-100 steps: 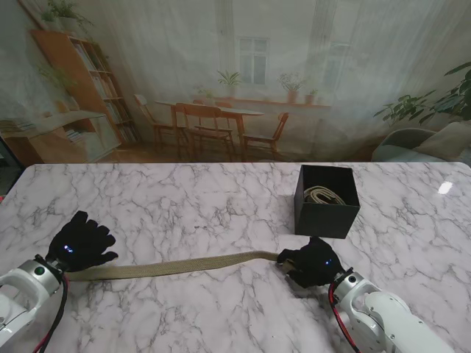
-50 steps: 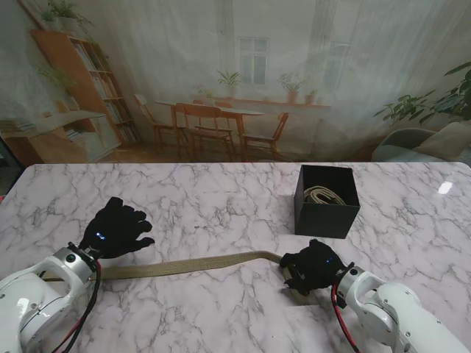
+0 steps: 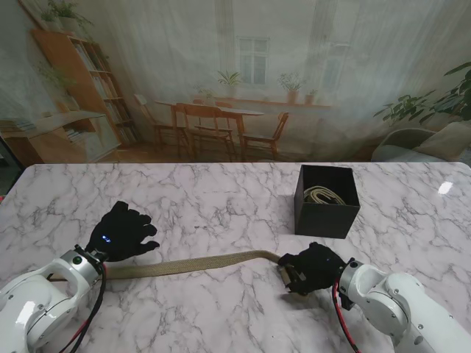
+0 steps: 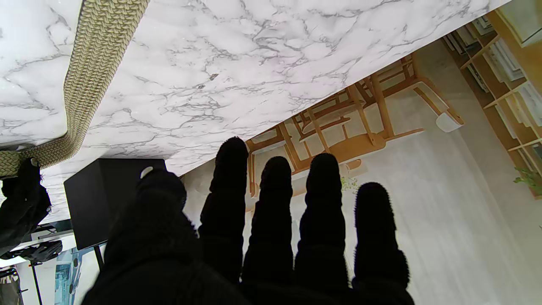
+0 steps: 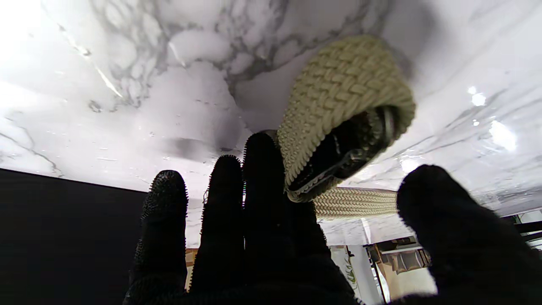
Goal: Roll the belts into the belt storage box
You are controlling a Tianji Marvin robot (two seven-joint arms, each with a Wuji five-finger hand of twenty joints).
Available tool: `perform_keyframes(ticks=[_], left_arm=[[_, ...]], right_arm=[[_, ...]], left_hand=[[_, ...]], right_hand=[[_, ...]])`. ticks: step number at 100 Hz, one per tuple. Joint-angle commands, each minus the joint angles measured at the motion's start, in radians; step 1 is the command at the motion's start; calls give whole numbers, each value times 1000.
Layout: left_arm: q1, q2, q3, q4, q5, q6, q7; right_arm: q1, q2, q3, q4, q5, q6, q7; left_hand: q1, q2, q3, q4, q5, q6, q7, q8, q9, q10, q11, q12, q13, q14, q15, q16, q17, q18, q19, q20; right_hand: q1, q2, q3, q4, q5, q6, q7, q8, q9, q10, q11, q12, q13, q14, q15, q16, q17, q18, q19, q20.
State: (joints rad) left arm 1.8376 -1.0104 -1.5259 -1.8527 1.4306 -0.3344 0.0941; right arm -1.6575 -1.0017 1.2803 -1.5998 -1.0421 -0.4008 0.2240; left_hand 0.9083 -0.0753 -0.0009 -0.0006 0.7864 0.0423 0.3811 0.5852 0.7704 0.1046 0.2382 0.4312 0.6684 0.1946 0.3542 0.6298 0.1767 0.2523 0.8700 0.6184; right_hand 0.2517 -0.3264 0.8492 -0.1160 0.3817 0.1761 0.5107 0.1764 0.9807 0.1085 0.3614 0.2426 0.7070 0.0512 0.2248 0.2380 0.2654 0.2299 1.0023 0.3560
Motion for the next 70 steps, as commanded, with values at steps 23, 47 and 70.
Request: perform_keyframes(ticks=[23, 47, 70], left_arm=[[-6, -2, 10, 6, -9, -3, -24], [-13, -2, 17, 9, -13, -7, -31], [-15, -2, 19, 11, -17, -8, -33]], right_arm=[[-11, 9, 3, -22, 67, 15, 120], [-12, 10, 5, -37, 87, 40, 152], [3, 17, 6, -31, -18, -11, 140]], left_hand=[[-20, 30, -20, -16, -29, 6, -14, 6, -25, 18, -15, -13, -12, 19, -23, -8, -17, 51, -27, -12], [-21, 31, -20, -15, -28, 8, -16, 5, -25, 18, -15, -13, -12, 21, -23, -9, -18, 49, -30, -12], [-23, 34, -20, -16, -29, 9, -18, 4, -26, 18, -15, -13, -14, 22, -24, -9, -19, 50, -31, -12]], right_hand=[[80, -88, 423, 107, -35, 79, -3, -7, -107, 73, -322, -166, -58, 50, -27, -32, -17, -23, -20, -30], [209, -269, 717, 158, -40, 88, 0, 18, -148, 85, -330, -169, -62, 63, -19, -37, -1, -41, -5, -46], [590, -321, 659, 75, -81, 50, 73, 61, -115, -24, -323, -167, 27, -29, 2, -51, 109, -119, 32, -64]])
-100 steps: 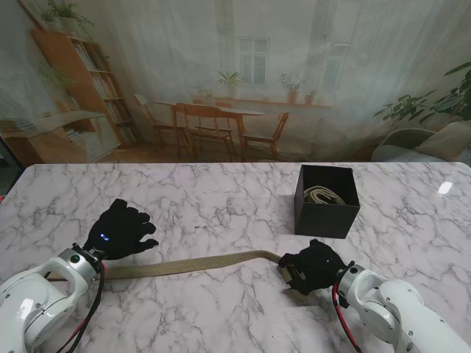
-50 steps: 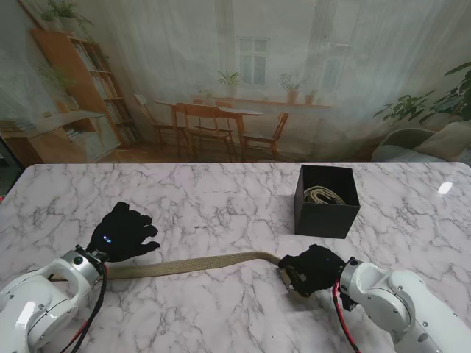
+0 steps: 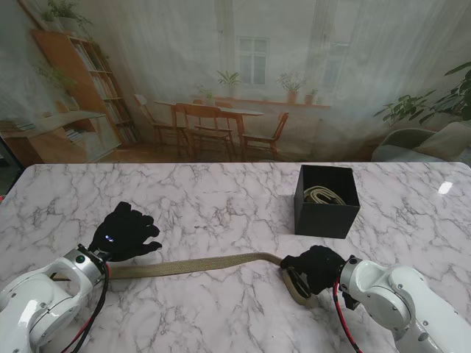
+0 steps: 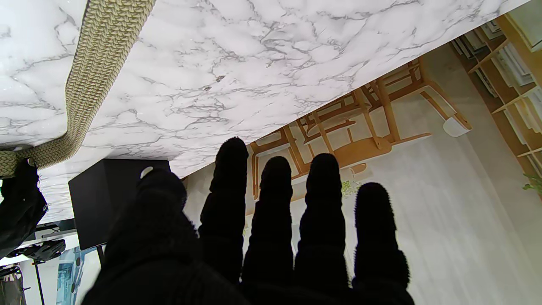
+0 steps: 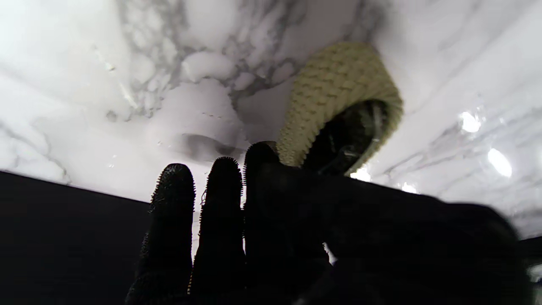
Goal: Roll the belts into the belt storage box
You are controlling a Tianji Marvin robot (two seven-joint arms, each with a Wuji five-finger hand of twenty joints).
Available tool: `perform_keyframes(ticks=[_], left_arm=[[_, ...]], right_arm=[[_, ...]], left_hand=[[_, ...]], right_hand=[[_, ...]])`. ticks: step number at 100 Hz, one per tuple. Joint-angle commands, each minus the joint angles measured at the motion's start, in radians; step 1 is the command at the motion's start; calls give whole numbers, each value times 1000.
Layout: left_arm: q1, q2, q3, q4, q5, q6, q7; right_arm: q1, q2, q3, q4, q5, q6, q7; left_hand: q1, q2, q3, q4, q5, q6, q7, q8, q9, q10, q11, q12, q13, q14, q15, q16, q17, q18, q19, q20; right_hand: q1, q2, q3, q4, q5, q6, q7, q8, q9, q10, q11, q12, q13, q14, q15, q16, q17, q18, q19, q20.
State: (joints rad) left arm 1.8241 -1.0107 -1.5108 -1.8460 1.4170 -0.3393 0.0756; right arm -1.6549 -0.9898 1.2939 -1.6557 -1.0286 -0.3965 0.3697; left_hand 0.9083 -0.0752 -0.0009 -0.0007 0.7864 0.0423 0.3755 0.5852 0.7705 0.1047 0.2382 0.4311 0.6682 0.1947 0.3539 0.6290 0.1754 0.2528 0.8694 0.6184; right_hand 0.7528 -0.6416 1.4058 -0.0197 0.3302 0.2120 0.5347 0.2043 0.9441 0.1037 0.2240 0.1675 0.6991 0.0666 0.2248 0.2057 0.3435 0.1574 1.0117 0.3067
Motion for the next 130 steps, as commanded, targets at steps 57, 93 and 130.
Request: perform_keyframes(ticks=[57, 93, 130], left_arm=[[-8, -2, 12, 9, -8, -5, -16], [-8, -2, 13, 12, -8, -5, -9], [-12, -1, 18, 15, -7, -1, -11]], right_arm=[[7, -4, -43, 100, -75, 14, -154], [21, -12, -68, 155, -74, 20, -261], [23, -22, -80, 190, -67, 53, -352]], left_hand=[[-25, 35, -21, -16, -28, 9, -12, 3, -27, 19, -15, -12, -14, 19, -23, -8, -18, 50, -31, -10], [-29, 40, -22, -16, -30, 11, -14, -1, -31, 18, -16, -13, -16, 20, -23, -8, -20, 53, -32, -10], [-30, 40, -21, -15, -29, 10, -13, -4, -31, 18, -15, -12, -16, 19, -23, -7, -20, 53, -32, -8]], right_hand=[[-228, 11, -324, -182, 257, -421, 243, 203, -20, -99, -153, -74, 189, -49, 40, 39, 129, 0, 68, -29], [-211, 29, -419, -258, 343, -548, 507, 144, -17, -107, -12, -5, 239, -49, 57, 66, 162, 15, 103, -20], [-227, 174, -480, -259, 465, -455, 558, 86, -24, -103, 67, 31, 213, -32, 57, 73, 133, 14, 109, -12]])
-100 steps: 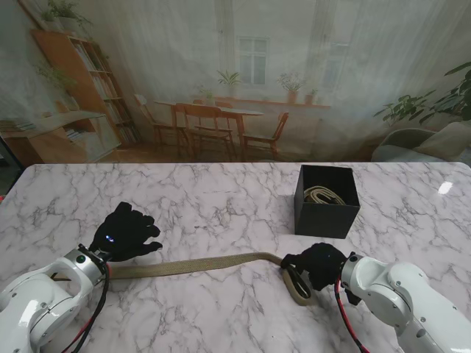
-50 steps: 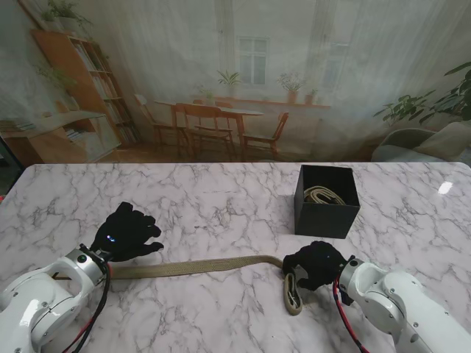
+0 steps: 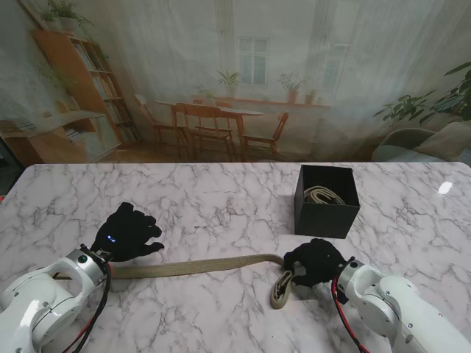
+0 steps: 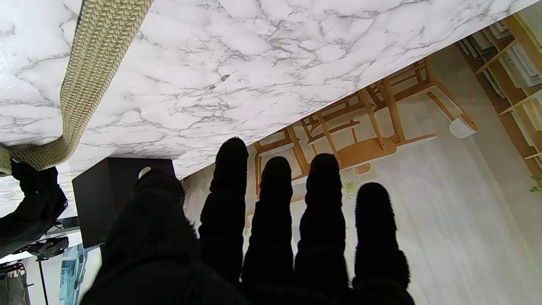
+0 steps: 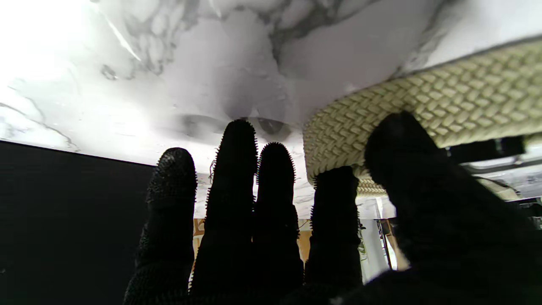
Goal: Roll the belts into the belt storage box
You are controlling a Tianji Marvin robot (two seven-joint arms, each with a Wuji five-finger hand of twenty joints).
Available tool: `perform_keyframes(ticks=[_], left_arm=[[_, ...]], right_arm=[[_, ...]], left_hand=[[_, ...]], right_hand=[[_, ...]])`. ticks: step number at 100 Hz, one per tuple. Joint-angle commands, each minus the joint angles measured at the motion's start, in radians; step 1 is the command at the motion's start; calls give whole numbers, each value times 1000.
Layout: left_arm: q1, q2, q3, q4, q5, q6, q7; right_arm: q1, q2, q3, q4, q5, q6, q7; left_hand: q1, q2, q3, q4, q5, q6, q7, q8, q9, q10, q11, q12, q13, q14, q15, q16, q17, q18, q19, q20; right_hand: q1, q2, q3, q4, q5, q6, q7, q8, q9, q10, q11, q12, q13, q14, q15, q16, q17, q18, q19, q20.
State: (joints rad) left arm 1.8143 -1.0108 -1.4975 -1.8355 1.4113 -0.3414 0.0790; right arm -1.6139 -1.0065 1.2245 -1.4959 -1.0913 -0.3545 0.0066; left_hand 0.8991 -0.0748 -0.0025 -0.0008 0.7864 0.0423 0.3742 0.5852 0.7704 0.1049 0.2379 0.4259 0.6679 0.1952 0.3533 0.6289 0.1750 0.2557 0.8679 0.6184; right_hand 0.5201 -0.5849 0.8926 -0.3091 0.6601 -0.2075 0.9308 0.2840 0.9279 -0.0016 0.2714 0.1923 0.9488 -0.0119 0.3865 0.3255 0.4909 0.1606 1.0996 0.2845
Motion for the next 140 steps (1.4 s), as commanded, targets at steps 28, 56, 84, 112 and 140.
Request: perform_keyframes(ticks=[28, 56, 84, 112, 140], left_arm=[[-4, -1, 5, 5, 0, 2, -18], [-4, -1, 5, 5, 2, 4, -15], [-3, -1, 4, 6, 3, 3, -10], [-2, -1, 2, 8, 3, 5, -2], [0, -1, 0, 11, 4, 7, 5]], right_arm=[[-20, 1, -5, 32, -46, -15, 1], [-44, 11, 28, 14, -120, -62, -29], [-62, 14, 41, -4, -173, -62, -87], [-84, 17, 63, -20, -245, -34, -184], [-155, 8, 145, -84, -287, -30, -363]], left_hand=[[-18, 39, -19, -15, -29, 11, -11, -3, -31, 19, -14, -7, -16, 21, -22, -7, -19, 50, -30, -8], [-18, 38, -20, -16, -31, 9, -11, -3, -32, 18, -14, -7, -16, 20, -22, -7, -18, 50, -29, -7], [-17, 37, -20, -15, -30, 9, -10, -2, -32, 20, -14, -7, -16, 20, -21, -7, -18, 50, -29, -7], [-16, 38, -19, -15, -30, 12, -9, -2, -32, 19, -13, -6, -16, 20, -20, -6, -17, 50, -28, -7], [-14, 40, -19, -15, -30, 14, -8, -1, -31, 18, -11, -6, -15, 19, -19, -5, -16, 48, -26, -7]], right_hand=[[-60, 96, 50, 44, -18, -41, 33, -20, -168, 75, 39, 21, -181, 77, -113, -49, -133, 61, 7, 29], [-81, 20, 218, 180, -239, -54, -327, 55, -318, 118, 60, 29, -271, 98, -118, -70, -190, 80, -37, 44], [-96, -82, 202, 174, -460, -91, -366, -70, -412, 139, 73, 34, -308, 112, -122, -76, -216, 112, -61, 41], [-63, 68, 212, 180, -456, -76, -325, -92, -422, 138, 106, 45, -307, 106, -112, -79, -208, 99, -54, 39], [-40, 135, 165, 188, -319, -71, -255, -66, -363, 116, 144, 59, -280, 99, -84, -74, -195, 94, -33, 38]])
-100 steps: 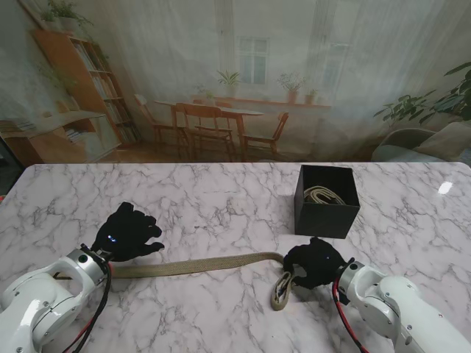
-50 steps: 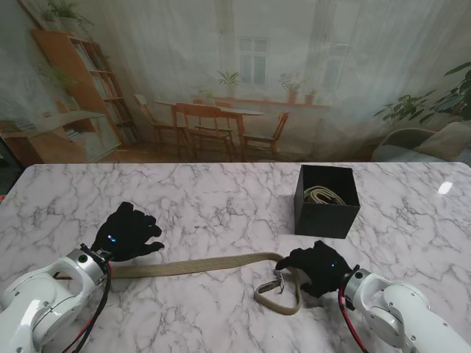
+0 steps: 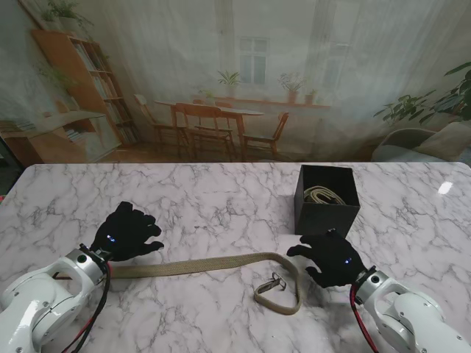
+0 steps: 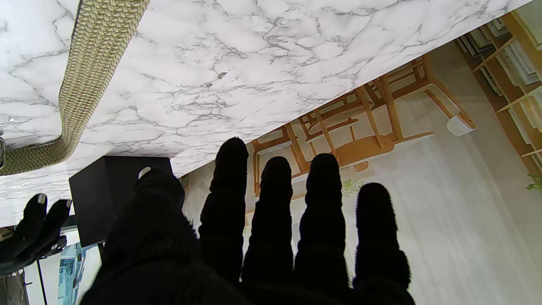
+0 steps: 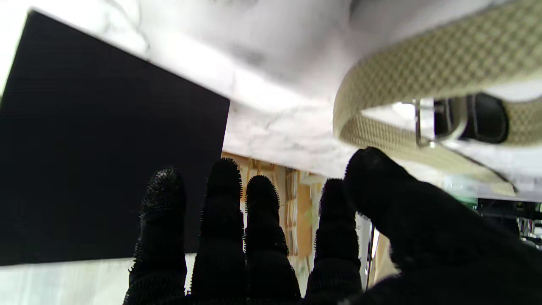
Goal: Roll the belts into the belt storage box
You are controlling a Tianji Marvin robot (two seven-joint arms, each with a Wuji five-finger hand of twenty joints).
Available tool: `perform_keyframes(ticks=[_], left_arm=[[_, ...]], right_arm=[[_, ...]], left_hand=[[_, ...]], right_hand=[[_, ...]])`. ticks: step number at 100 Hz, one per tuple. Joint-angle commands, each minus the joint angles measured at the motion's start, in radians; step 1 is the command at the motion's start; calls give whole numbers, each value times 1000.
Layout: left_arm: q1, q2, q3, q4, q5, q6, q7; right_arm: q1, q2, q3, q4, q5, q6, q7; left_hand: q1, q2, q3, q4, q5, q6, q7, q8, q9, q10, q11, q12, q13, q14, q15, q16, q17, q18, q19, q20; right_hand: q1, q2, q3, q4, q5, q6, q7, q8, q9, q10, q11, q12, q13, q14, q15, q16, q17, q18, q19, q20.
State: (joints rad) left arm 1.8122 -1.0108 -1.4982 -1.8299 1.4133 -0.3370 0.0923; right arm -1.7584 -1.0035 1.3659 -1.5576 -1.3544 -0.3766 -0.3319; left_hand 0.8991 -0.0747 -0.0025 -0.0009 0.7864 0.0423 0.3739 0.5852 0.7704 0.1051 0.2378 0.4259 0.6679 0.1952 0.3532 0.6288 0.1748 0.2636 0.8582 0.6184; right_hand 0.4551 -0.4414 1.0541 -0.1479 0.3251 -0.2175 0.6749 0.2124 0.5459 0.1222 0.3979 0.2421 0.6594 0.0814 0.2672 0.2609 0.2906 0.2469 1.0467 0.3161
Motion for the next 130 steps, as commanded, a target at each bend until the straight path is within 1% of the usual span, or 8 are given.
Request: perform_keyframes(ticks=[1, 14, 25, 41, 61, 105, 123, 130], left_arm=[[2, -1, 1, 5, 2, 2, -7], [1, -1, 1, 7, 2, 2, -3], [1, -1, 1, 7, 4, 1, -3], [1, -1, 1, 7, 5, 0, -5], [-2, -1, 4, 8, 3, 0, -8], [-7, 0, 11, 12, 1, 1, -13], [-14, 0, 17, 15, -3, 0, -24], [-21, 1, 24, 20, -5, 0, -35]], right_arm=[[-13, 6, 6, -25, -30, -10, -30], [-25, 17, 21, -63, -92, -29, -46], [-28, 4, 11, -92, -24, -49, 48], [-21, -3, -42, -115, 39, -46, 163], [-10, 3, -105, -130, 19, 16, 225], [11, 11, -188, -119, -63, 160, 236], [16, 11, -204, -109, -59, 168, 218], [14, 10, -205, -111, -56, 172, 211]], left_hand=[[-13, 38, -18, -15, -30, 14, -7, -1, -31, 18, -11, -6, -15, 20, -18, -5, -17, 41, -17, -7], [-14, 38, -19, -15, -29, 12, -7, -1, -33, 19, -11, -5, -15, 19, -18, -4, -17, 42, -16, -7], [-12, 36, -19, -15, -29, 11, -6, 0, -33, 17, -11, -6, -15, 19, -18, -5, -18, 43, -16, -7], [-12, 37, -19, -15, -30, 10, -5, 1, -34, 18, -11, -6, -16, 20, -19, -5, -18, 43, -16, -7], [-12, 37, -19, -15, -30, 12, -6, 1, -35, 20, -11, -6, -15, 19, -19, -5, -17, 42, -16, -7], [-12, 37, -19, -15, -32, 11, -8, 0, -36, 20, -12, -7, -17, 19, -20, -6, -18, 42, -17, -8], [-12, 38, -19, -15, -32, 11, -8, 1, -36, 20, -12, -7, -18, 20, -20, -6, -19, 42, -17, -8], [-14, 38, -19, -15, -34, 10, -9, 0, -36, 19, -13, -7, -17, 19, -20, -6, -17, 41, -17, -8]], right_hand=[[22, -17, 6, 26, 15, -69, -1, 5, 21, -9, 16, 9, 9, 6, 35, -9, 4, 10, 20, 6], [-60, -16, -11, 24, 29, -83, -9, 9, 8, 1, -7, 0, -16, 13, 20, -15, -19, 16, 7, -3], [-196, 147, -221, 44, 146, 42, -5, 73, -55, 27, -4, 2, -83, 25, 5, -18, -92, 41, -29, -17], [-332, 218, -437, 46, 181, 187, -118, 113, -123, 49, -22, -11, -163, 40, -20, -25, -168, 70, -88, -13], [-396, 101, -463, 48, 142, 334, -250, 103, -169, 69, -45, -22, -199, 50, -47, -34, -193, 83, -123, -8], [-219, -149, -368, 52, 391, 120, 80, 388, -114, 81, 21, 3, -167, 69, -19, -36, -167, 113, -100, -14], [-72, -135, -444, 66, 529, 14, 158, 377, -41, 57, 53, 21, -134, 66, -10, -35, -153, 126, -83, -32], [57, -133, -567, 42, 556, -61, 265, 219, -11, 40, 65, 28, -121, 62, -5, -32, -150, 129, -76, -44]])
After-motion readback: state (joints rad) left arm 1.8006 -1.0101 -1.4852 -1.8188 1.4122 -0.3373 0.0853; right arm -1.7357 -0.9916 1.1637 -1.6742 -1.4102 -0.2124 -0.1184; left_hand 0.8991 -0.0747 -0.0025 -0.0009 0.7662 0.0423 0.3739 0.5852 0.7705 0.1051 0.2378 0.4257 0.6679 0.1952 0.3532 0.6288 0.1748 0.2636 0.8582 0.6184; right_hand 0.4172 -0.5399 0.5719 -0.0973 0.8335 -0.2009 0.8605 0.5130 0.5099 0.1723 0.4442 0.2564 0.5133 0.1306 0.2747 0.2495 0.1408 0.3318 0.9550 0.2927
